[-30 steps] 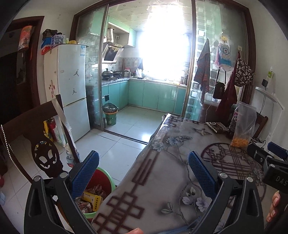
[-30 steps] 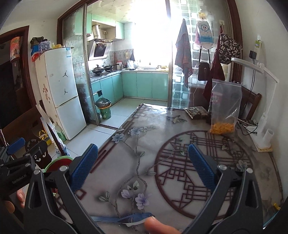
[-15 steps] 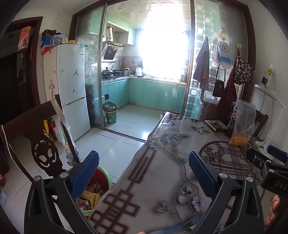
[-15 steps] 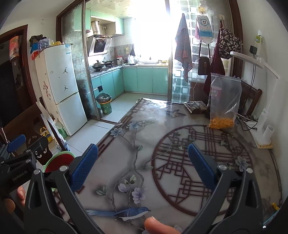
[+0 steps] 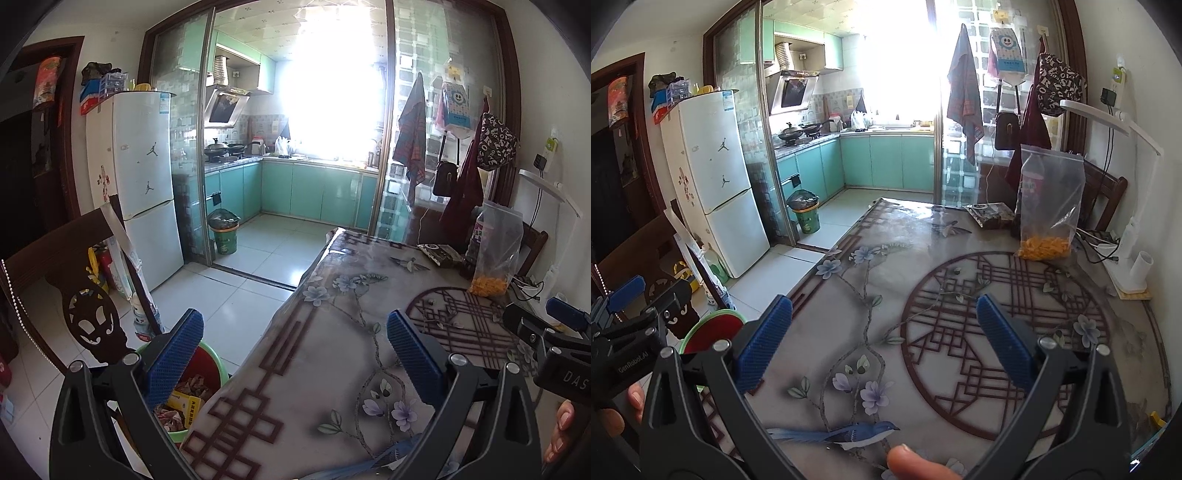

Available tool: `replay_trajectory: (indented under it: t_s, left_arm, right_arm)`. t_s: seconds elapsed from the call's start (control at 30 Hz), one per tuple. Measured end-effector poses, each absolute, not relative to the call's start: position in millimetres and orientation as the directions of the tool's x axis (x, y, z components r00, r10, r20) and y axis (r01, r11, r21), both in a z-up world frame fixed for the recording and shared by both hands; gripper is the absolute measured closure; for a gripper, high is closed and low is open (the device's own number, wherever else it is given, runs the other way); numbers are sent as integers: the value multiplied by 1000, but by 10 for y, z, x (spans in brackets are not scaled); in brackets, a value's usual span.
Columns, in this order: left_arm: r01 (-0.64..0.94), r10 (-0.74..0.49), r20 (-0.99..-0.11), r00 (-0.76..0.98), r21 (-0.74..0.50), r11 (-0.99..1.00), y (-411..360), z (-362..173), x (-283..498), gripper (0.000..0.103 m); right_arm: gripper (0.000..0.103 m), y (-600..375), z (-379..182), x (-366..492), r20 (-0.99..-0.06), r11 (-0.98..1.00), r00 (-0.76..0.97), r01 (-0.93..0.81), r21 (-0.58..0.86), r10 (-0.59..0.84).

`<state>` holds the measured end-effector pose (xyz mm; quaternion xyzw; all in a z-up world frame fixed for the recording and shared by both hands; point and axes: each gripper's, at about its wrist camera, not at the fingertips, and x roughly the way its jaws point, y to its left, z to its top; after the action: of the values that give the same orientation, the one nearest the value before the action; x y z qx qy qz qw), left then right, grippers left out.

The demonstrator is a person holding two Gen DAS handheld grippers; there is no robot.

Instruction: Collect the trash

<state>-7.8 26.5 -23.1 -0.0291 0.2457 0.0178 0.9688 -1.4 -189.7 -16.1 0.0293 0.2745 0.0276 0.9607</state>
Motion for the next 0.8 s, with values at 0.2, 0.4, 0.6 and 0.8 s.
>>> replay_trajectory:
  t_s: [0.2,0.4,0.6,0.8]
  left_arm:
    - [-54,25,-477,879,-48,997,277,-238,-78,8]
    - [-56,25,-483,875,-50,997,272,-255,-65,8]
    - [-31,-1,-490,872,-56,998,224,-265,-27,8]
    - [25,-43,-509,860,-43,999,43,-321,88,8]
  right_arm:
    - [5,-1886,-168,1,-528,996,846,-43,73,76]
    - [5,-1871,-177,15,-531,996,843,-52,72,82]
    - [5,-1917,-197,47,-537,996,840,-47,80,82]
    - [5,-2027,-252,107,-558,995,827,-22,92,70]
